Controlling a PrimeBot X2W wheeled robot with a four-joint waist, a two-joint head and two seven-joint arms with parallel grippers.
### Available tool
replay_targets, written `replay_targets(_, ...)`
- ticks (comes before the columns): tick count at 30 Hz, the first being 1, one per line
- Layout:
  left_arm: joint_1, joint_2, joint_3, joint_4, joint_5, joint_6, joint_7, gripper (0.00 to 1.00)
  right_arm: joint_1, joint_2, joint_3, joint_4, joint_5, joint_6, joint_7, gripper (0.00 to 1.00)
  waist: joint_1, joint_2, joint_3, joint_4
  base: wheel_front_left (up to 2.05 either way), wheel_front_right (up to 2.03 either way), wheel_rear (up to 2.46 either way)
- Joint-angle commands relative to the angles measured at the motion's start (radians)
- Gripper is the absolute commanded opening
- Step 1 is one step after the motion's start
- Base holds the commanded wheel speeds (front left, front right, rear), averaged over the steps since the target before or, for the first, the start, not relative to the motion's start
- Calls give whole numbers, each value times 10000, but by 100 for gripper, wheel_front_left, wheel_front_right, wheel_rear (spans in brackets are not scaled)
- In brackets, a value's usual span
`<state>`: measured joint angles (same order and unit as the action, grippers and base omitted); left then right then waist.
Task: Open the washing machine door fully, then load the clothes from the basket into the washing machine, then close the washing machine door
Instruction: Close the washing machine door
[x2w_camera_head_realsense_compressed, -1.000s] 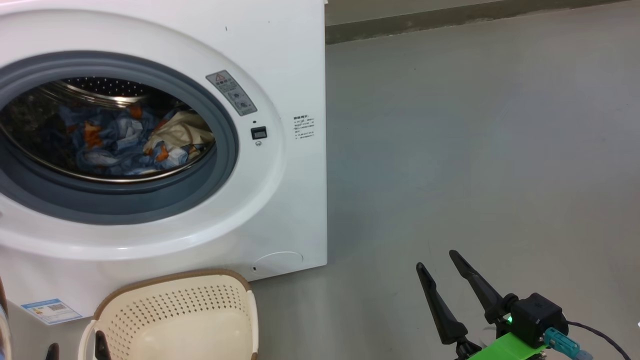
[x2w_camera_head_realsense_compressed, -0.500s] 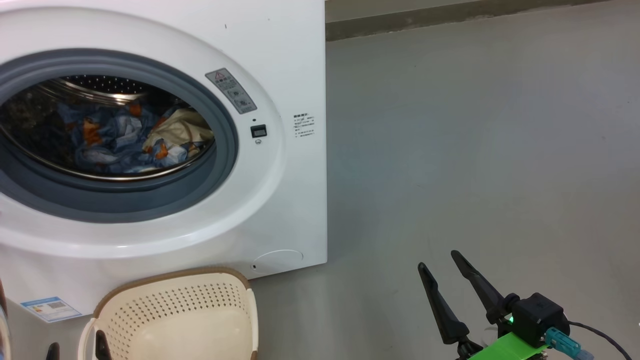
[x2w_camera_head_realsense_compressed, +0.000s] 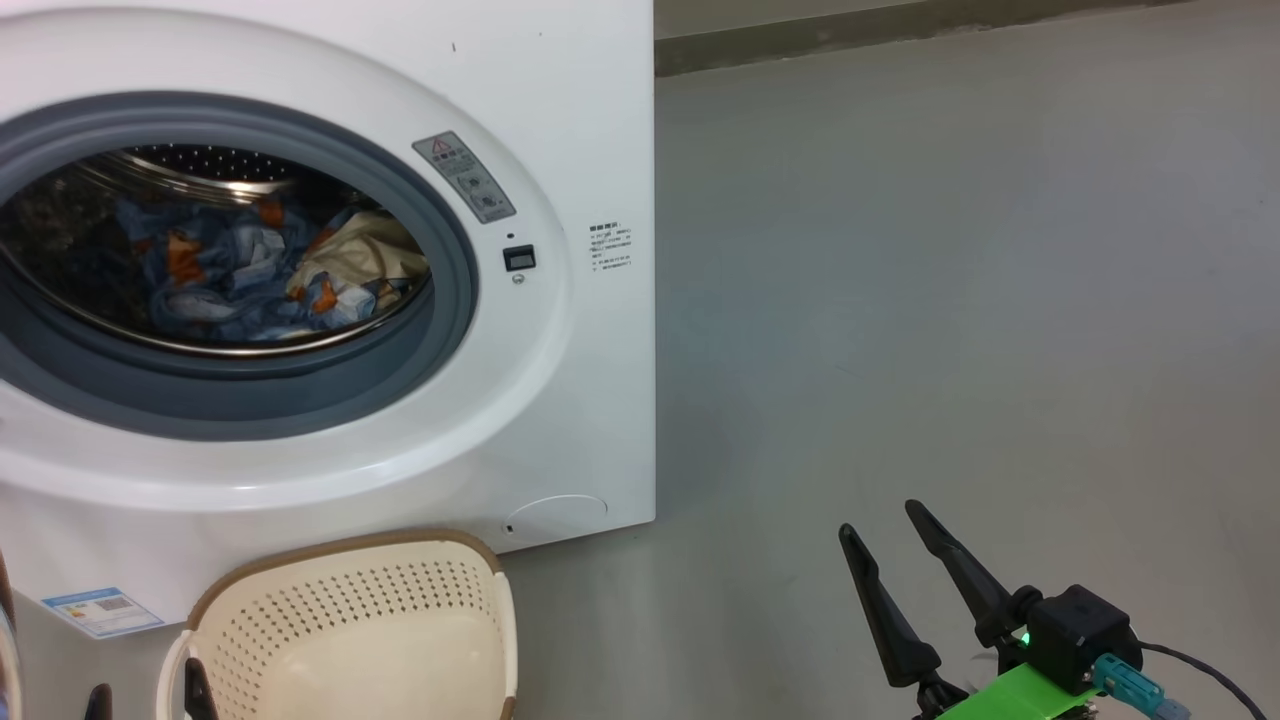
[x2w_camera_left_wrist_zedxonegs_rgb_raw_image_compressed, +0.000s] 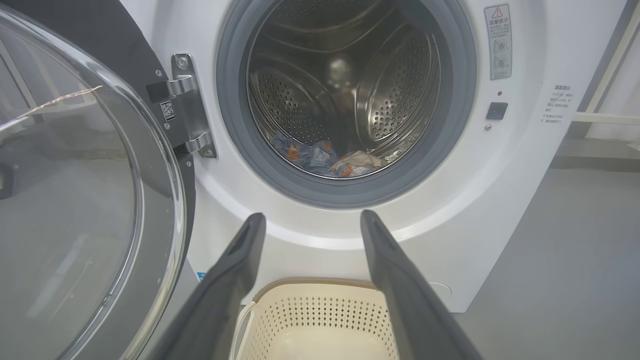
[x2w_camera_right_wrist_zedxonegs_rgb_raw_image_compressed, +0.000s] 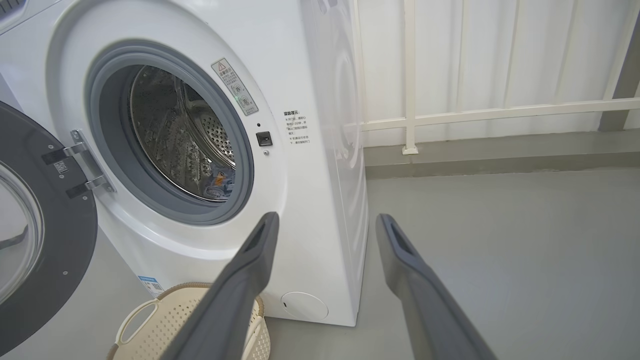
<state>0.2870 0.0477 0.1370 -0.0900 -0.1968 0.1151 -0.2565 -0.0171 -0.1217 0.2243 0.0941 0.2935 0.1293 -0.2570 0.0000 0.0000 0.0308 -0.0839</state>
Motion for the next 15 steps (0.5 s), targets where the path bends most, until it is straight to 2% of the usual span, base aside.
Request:
replay_targets(1,-428,27,341,-255,131,79,-53,100,-142,-18,209,-214,-25,14,-48,100,0,0,12,-1,-66,66,0)
replay_targets(7,-491,27,319,-259,103,123,-53,100,-145,-21,183,-214,-32,14,-48,100,0,0,36,24,-113,113,0)
replay_targets(15,-572,27,350,-345,171,245,-53,100,-146,-37,161,-233,-33,14,-48,100,0,0,66,76,-185,185,0)
